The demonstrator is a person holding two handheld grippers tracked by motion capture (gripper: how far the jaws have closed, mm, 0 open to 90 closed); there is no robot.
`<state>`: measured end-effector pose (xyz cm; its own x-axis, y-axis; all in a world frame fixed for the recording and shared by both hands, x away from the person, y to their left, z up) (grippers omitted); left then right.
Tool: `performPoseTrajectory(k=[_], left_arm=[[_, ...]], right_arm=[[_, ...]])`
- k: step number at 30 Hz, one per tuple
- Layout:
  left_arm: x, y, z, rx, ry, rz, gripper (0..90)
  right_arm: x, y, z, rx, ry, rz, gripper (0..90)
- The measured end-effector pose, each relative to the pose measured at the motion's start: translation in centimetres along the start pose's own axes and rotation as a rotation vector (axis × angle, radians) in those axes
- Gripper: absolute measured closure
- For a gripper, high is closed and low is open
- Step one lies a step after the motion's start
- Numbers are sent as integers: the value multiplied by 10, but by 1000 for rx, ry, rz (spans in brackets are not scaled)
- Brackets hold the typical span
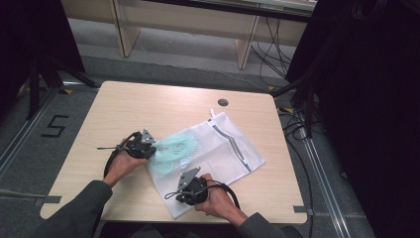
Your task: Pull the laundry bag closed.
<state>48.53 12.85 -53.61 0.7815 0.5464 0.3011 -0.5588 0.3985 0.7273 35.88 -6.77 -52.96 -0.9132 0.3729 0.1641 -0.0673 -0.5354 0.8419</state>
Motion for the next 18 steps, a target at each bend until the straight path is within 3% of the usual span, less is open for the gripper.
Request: performPoseTrajectory(k=[4, 6, 13, 18], left_arm=[[3, -6, 3, -8, 23, 1, 894], [6, -8, 6, -6, 3, 11, 894], [10, -17, 12, -17, -2, 18, 894], [11, -19, 15, -19, -31, 25, 888]], right_arm=[[3, -6, 7, -8, 5, 5, 900], [4, -7, 9, -8, 4, 5, 900], [7, -16, 20, -28, 11, 5, 900], [10, -19, 24, -35, 30, 12, 900]])
Point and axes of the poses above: each handheld gripper's, and its own axes: y roughly backward along the jaws, z roughly out of its top, x roughly to its left, the point moved 4 cm from there along -y, roughly forward along the jaws, and after that the axes turned 14 degrees about -y, right-handed, at the moved point
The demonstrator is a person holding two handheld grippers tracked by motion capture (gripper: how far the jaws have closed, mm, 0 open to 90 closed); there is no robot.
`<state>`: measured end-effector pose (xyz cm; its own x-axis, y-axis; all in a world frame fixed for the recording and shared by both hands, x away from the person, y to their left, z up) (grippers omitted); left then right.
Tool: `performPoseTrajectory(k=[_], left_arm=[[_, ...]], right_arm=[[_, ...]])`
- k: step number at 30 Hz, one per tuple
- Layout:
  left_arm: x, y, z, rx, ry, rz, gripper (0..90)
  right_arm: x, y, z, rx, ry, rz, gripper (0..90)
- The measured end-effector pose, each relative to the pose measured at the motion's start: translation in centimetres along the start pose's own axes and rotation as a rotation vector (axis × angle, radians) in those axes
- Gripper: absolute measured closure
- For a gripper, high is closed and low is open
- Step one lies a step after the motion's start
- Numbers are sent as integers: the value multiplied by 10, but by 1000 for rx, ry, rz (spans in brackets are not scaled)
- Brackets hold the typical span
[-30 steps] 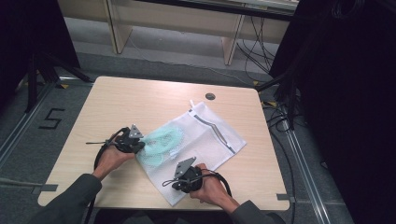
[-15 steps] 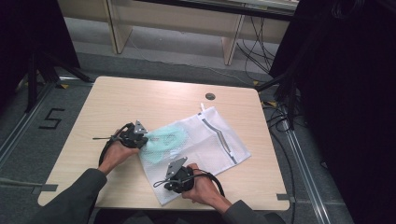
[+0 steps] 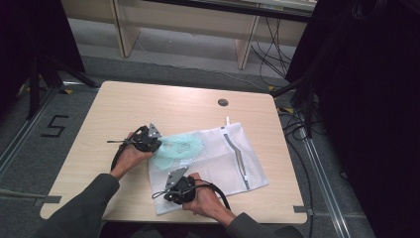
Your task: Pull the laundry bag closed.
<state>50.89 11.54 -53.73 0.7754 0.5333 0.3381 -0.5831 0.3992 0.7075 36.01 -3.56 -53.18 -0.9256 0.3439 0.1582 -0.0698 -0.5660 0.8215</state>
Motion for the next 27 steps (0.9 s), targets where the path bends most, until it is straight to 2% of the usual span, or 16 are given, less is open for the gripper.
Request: performPoseTrajectory(k=[5, 6, 7, 8, 10, 11, 12, 14, 15, 16, 17, 20, 22, 23, 26, 27], left_arm=[[2, 13, 6, -40, 6, 25, 892], [3, 21, 10, -68, 9, 36, 894], [3, 21, 10, -68, 9, 36, 894], [1, 24, 11, -82, 23, 27, 894], [-7, 31, 13, -115, 60, -9, 894], [-12, 36, 12, -111, 48, -37, 894], [-20, 39, 12, -128, 70, -52, 894], [-32, 47, 11, -131, 77, -87, 894], [-38, 50, 10, -143, 88, -109, 894], [-43, 54, 10, -150, 83, -119, 893], [-48, 58, 9, -155, 78, -129, 891], [-61, 66, 4, -139, 67, -156, 888], [-68, 66, -2, -116, 36, -174, 881], [-73, 67, -4, -114, 53, -189, 881], [-76, 64, -8, -92, 35, -193, 881], [-78, 62, -9, -82, 47, -196, 881]], right_arm=[[-5, 18, 4, -60, -34, -8, 900], [-10, 25, 5, -79, -10, -15, 900], [-10, 25, 5, -79, -10, -15, 900], [-21, 40, 2, -108, -37, -32, 900], [-35, 54, -5, -124, -60, -65, 900], [-35, 54, -5, -124, -60, -65, 900], [-43, 60, -10, -124, -69, -84, 900], [-56, 71, -22, -128, -100, -121, 900], [-61, 75, -29, -125, -133, -136, 900], [-72, 83, -41, -114, -135, -167, 900], [-76, 87, -48, -105, -154, -179, 900], [-81, 90, -60, -93, -178, -189, 900], [-86, 91, -76, -59, -216, -201, 900], [-86, 91, -76, -59, -216, -201, 900], [-89, 92, -83, -43, -224, -212, 900], [-88, 91, -84, -34, -232, -208, 900]])
Point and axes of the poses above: each handheld gripper's, and its own axes: y roughly backward along the jaws, z roughly out of its top, x roughly to its left, the point moved 4 cm from there along -y, roughly forward along the jaws, and after that the axes turned 14 degrees about -y, right-handed, at the moved point
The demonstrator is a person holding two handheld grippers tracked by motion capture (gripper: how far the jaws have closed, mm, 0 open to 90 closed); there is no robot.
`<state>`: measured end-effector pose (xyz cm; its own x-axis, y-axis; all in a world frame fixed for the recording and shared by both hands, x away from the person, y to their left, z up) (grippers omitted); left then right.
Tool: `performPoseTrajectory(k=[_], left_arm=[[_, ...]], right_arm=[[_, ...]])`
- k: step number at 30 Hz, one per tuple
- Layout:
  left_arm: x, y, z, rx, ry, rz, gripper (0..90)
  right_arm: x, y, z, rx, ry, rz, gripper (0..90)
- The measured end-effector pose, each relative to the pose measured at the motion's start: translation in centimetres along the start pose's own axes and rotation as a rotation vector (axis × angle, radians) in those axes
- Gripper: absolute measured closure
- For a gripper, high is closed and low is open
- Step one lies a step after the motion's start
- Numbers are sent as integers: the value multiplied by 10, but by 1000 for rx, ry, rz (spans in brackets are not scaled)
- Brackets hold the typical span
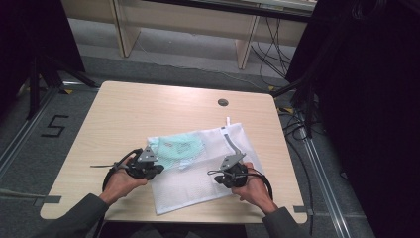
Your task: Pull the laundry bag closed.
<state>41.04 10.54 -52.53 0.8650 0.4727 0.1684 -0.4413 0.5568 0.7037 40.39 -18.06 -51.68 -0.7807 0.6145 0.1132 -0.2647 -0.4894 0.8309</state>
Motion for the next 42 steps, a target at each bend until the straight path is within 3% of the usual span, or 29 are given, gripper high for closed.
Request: performPoseTrajectory(k=[1, 2, 3, 6, 12, 13, 16, 23, 29, 39, 41, 42], left_arm=[[1, -1, -2, 21, -10, 4, 882], [3, -3, -3, 28, -26, 8, 882], [3, -4, -5, 31, -2, 3, 882], [11, -7, -11, 52, 12, 18, 890], [30, -5, -21, 64, 84, 39, 890], [34, -3, -22, 74, 71, 52, 891], [40, -3, -25, 79, 94, 74, 890], [46, 2, -30, 108, 81, 94, 890], [49, 6, -32, 144, 38, 112, 886], [53, 14, -39, 188, 35, 94, 888], [55, 14, -40, 182, 15, 116, 886], [55, 14, -40, 176, 28, 114, 885]], right_arm=[[-1, -1, 0, 5, 24, 1, 900], [3, -3, -2, 25, 3, 2, 900], [4, -5, -2, 34, 24, 12, 900], [10, -11, -1, 57, 75, 18, 900], [20, -14, 2, 65, 98, 38, 900], [22, -16, 3, 64, 94, 47, 900], [29, -20, 8, 65, 114, 56, 900], [44, -28, 16, 72, 135, 84, 900], [51, -32, 20, 67, 153, 106, 900], [66, -40, 28, 75, 175, 133, 900], [66, -41, 29, 73, 188, 132, 900], [66, -41, 29, 75, 185, 139, 900]])
Point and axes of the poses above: each handheld gripper's, and its own axes: y roughly backward along the jaws, z roughly out of its top, x roughly to its left, the point moved 4 cm from there along -y, roughly forward along the jaws, and after that the axes turned 14 degrees about -y, right-handed, at the moved point
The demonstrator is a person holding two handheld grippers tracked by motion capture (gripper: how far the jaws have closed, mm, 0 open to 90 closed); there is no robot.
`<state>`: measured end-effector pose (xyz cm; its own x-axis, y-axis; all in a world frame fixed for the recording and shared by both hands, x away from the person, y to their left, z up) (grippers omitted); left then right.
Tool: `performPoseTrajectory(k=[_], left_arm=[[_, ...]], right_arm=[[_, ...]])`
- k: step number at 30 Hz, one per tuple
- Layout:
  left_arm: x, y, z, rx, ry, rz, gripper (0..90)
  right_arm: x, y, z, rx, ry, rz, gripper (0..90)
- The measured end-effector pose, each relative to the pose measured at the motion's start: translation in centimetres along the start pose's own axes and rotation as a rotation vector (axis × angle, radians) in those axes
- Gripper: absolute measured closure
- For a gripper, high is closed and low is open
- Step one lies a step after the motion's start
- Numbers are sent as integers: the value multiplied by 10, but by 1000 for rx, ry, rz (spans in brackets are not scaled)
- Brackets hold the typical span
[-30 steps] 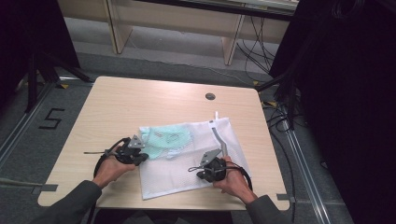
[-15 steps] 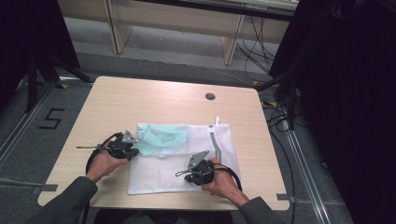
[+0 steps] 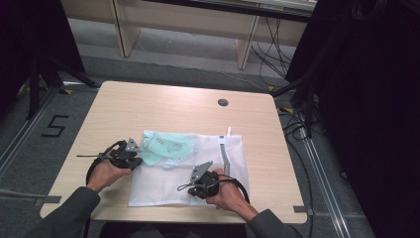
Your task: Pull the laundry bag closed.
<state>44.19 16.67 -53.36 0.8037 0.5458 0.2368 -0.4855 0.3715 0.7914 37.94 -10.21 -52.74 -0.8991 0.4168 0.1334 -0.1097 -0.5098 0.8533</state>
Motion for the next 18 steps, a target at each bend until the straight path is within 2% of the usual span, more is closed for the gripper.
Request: performPoseTrajectory(k=[4, 5, 6, 7, 9, 11, 12, 15, 18], left_arm=[[-1, 4, 6, -42, 14, 9, 869], [-3, 6, 8, -53, 15, 8, 853], [-5, 7, 11, -67, 17, 6, 837], [-7, 9, 13, -78, 15, 0, 817], [-12, 11, 19, -107, 12, -18, 762], [-18, 13, 25, -136, 14, -44, 737], [-22, 13, 28, -146, 14, -57, 715], [-34, 14, 36, -187, 12, -93, 686], [-45, 14, 43, -210, 11, -142, 625]], right_arm=[[-2, 5, -1, -15, -27, 23, 877], [-8, 15, 0, -48, -24, 16, 860], [-7, 20, -3, -52, -78, 28, 844], [-11, 25, -3, -63, -57, 32, 837], [-17, 36, -8, -75, -56, 14, 821], [-21, 40, -12, -75, -61, 22, 813], [-28, 51, -21, -78, -92, 5, 798], [-36, 60, -29, -84, -99, -16, 768], [-48, 73, -50, -79, -138, -39, 734]])
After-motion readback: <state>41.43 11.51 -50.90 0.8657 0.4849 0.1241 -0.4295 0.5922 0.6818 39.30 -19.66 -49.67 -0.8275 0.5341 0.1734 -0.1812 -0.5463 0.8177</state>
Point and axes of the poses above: each handheld gripper's, and its own axes: y roughly backward along the jaws, z roughly out of its top, x roughly to its left, the point moved 4 cm from there along -y, roughly forward along the jaws, and after that the axes turned 14 degrees about -y, right-handed, at the moved point
